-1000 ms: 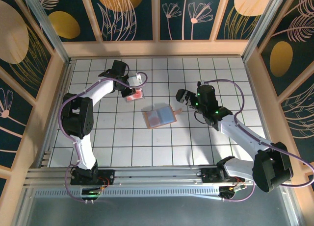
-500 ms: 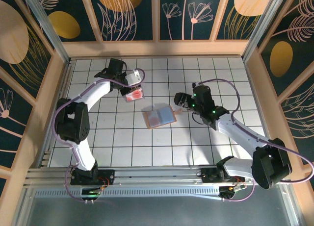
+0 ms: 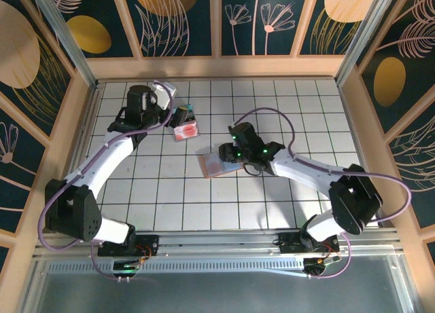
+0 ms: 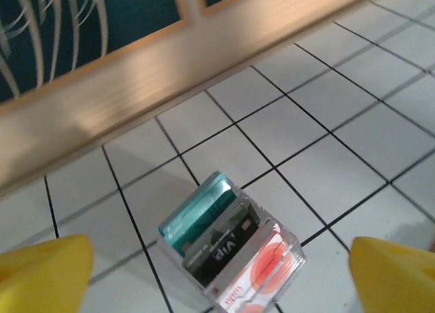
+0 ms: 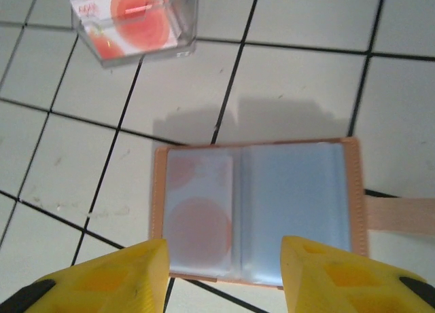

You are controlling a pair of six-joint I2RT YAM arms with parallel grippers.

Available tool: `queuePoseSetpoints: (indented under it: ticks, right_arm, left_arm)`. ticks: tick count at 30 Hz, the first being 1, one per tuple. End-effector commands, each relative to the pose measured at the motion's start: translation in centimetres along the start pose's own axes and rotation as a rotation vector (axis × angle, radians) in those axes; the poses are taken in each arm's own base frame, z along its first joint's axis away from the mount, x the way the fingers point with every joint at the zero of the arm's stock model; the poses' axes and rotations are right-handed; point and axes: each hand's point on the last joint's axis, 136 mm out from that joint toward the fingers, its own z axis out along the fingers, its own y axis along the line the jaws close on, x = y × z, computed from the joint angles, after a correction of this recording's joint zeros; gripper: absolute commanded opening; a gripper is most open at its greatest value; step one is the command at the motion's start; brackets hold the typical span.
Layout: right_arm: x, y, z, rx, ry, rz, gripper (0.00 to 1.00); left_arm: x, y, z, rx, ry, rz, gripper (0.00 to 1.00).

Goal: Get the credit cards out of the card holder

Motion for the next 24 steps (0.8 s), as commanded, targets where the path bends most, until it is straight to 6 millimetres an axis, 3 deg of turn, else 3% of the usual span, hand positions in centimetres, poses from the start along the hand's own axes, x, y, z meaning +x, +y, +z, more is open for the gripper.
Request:
queuePoseSetpoints:
  ticks: [1, 3, 6, 12, 17, 24]
  right_arm:
    - [0.8, 1.1, 0.9, 0.027, 0.044, -0.085, 0.47]
    - [1.5, 1.8, 1.7, 0.027, 0.073, -0.112, 0.46]
    - [2.6, 2.6, 3.1, 0.034, 0.114, -0.154, 0.45]
    - [3.7, 3.1, 5.2, 0.071, 0.171, -0.21, 0.44]
    - [4.5, 2.5, 6.6, 0.105, 0.207, -0.225, 0.46]
    - [5.1, 2.2, 7.9, 0.119, 0.231, -0.235, 0.56]
  left_arm:
    - [-0.3, 2.6, -1.7, -0.152, -0.075, -0.255, 0.99]
    - [0.6, 3.3, -2.5, -0.206, -0.084, -0.327, 0.99]
    - [3.7, 4.3, -3.4, -0.296, -0.076, -0.439, 0.99]
    - [7.7, 4.7, -5.3, -0.374, -0.093, -0.591, 0.99]
    - [9.7, 4.7, -6.2, -0.404, -0.104, -0.649, 0.99]
    - [11.4, 4.3, -5.9, -0.399, -0.087, -0.685, 0.99]
